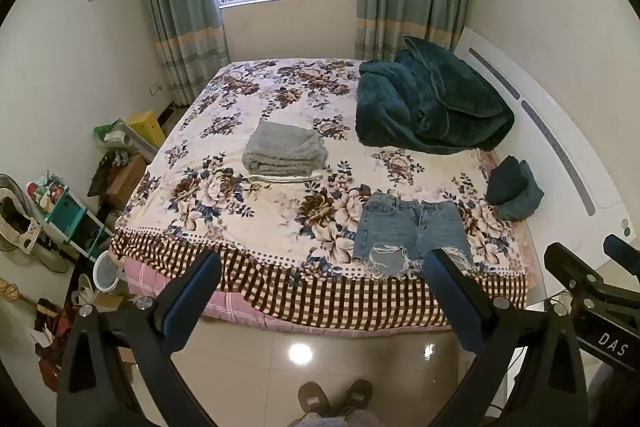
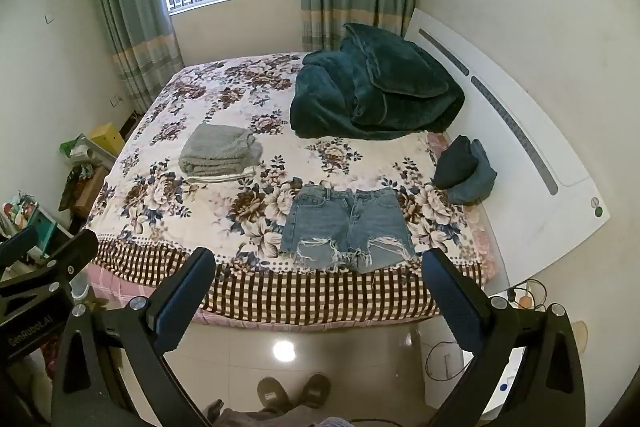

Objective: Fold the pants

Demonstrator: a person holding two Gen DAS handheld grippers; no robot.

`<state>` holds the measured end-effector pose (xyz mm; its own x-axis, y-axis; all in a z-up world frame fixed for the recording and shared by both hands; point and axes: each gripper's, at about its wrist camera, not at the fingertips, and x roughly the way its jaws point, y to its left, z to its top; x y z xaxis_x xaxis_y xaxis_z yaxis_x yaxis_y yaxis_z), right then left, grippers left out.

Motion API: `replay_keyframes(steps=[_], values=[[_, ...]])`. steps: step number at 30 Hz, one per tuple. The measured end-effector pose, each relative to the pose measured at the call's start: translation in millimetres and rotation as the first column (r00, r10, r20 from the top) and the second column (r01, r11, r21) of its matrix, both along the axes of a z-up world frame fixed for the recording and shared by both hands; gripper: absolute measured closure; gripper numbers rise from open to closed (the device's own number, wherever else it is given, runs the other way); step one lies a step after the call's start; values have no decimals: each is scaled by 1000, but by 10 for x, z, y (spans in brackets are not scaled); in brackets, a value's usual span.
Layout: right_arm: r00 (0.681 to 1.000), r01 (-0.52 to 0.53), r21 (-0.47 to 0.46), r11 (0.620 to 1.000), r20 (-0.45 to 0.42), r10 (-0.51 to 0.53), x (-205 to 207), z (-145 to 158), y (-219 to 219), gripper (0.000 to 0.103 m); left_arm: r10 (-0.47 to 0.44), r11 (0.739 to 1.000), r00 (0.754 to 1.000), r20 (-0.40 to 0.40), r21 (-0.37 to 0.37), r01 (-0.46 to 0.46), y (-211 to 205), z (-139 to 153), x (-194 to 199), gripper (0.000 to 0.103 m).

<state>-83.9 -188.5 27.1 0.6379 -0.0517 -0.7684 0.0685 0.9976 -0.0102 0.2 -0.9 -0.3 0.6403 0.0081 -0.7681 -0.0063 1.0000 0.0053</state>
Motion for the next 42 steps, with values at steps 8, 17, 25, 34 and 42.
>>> replay_keyframes(steps=[8, 17, 25, 34, 42], values=[[1000, -1, 1, 1000, -1, 1, -7, 21, 20, 0, -1, 1000, 1000, 0, -2, 1, 2, 3, -2, 0], [1000, -1, 0, 1000, 1, 1, -46, 34, 38, 0, -2, 1000, 1000, 4, -4, 2, -2, -2, 1, 0], [1000, -1, 0, 1000, 3, 1, -56, 84, 70, 0, -2, 1000, 1000, 5, -6, 2, 1, 1, -2, 0], [1000, -2, 2, 1000, 6, 2, -80, 102, 74, 0, -1, 1000, 1000, 8, -7, 1, 1, 0, -3, 0], [1000, -2, 3, 1000, 6, 2, -75, 192, 171, 0, -1, 1000, 1000, 9, -6, 1, -1, -3, 2, 0]])
